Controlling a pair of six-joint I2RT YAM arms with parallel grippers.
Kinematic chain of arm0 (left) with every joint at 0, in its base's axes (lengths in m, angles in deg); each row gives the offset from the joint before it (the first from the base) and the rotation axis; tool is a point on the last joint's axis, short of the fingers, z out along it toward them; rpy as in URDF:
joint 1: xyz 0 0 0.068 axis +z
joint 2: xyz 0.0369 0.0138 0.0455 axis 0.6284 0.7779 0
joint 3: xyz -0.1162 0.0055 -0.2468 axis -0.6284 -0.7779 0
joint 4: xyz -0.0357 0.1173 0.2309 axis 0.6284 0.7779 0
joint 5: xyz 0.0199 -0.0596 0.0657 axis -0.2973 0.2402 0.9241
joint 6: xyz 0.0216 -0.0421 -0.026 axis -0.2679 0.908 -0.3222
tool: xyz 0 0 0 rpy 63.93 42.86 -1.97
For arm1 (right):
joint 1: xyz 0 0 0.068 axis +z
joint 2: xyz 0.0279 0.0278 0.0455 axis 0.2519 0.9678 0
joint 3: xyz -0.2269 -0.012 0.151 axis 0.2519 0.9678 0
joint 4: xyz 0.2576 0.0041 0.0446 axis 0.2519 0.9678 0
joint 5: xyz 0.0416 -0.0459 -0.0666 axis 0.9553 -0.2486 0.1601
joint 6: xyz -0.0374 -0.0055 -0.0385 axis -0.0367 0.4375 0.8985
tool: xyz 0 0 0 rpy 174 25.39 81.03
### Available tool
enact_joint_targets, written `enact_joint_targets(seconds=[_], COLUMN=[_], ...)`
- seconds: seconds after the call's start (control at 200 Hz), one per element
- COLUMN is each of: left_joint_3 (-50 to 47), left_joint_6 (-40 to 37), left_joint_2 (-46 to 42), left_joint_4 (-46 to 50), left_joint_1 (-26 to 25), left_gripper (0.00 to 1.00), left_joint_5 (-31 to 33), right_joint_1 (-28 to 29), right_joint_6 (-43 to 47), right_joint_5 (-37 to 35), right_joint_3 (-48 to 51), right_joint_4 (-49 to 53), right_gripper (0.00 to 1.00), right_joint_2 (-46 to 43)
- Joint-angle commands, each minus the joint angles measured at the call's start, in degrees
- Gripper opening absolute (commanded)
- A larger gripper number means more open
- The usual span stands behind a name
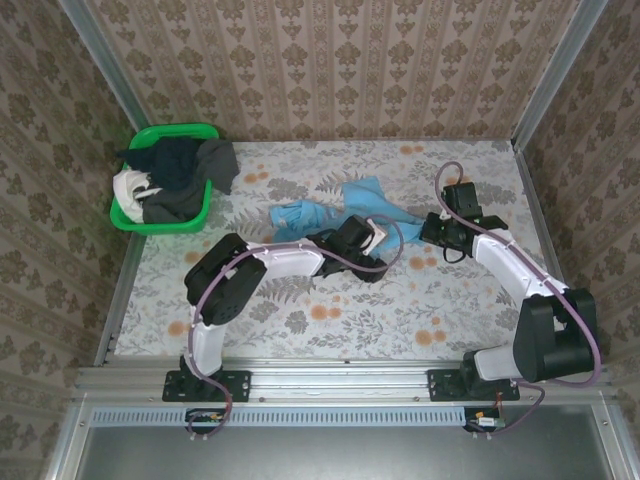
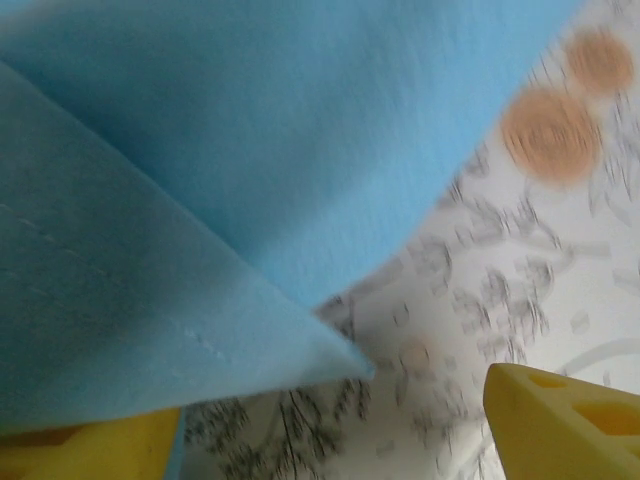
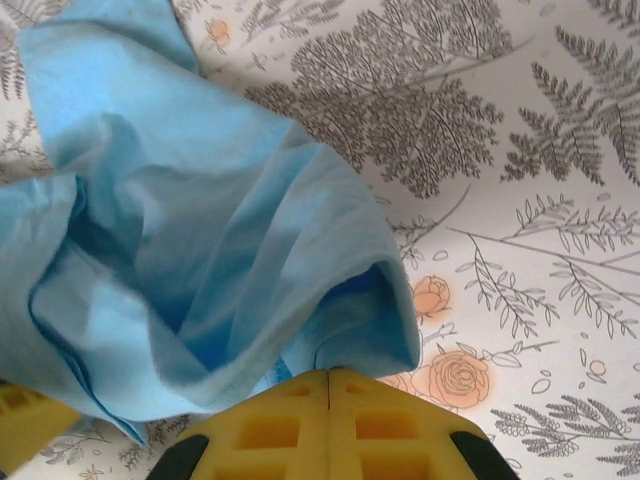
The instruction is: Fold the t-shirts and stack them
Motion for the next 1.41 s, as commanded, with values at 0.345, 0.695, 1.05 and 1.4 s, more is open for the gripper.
enact_joint_targets(seconds=[0.345, 0.695, 1.05, 1.4], left_joint_3=[3.88, -9.06, -16.08, 9.63], left_joint_6=[12.32, 8.77, 3.59, -4.34], left_joint_2=[5.55, -13.96, -41.92, -36.12], left_joint_4=[-1.72, -2.68, 11.80, 13.86], left_joint_1=[0.17, 2.45, 11.53, 39.86], left_gripper=[0.51, 0.00, 0.00, 0.00], left_joint_5=[9.67, 12.71, 17.86, 1.71], right_joint_1=[-2.18, -4.21, -4.13, 3.07], right_joint_6=[-1.61, -0.37, 2.23, 10.13], right_joint_5=[4.19, 2.60, 5.49, -5.23], right_joint_3=[2.71, 3.17, -0.25, -30.96], right_joint_4=[-3.27, -1.47, 5.96, 19.47], right_gripper=[0.00, 0.00, 0.00, 0.00], right_joint_2=[-0.75, -2.54, -13.68, 2.33])
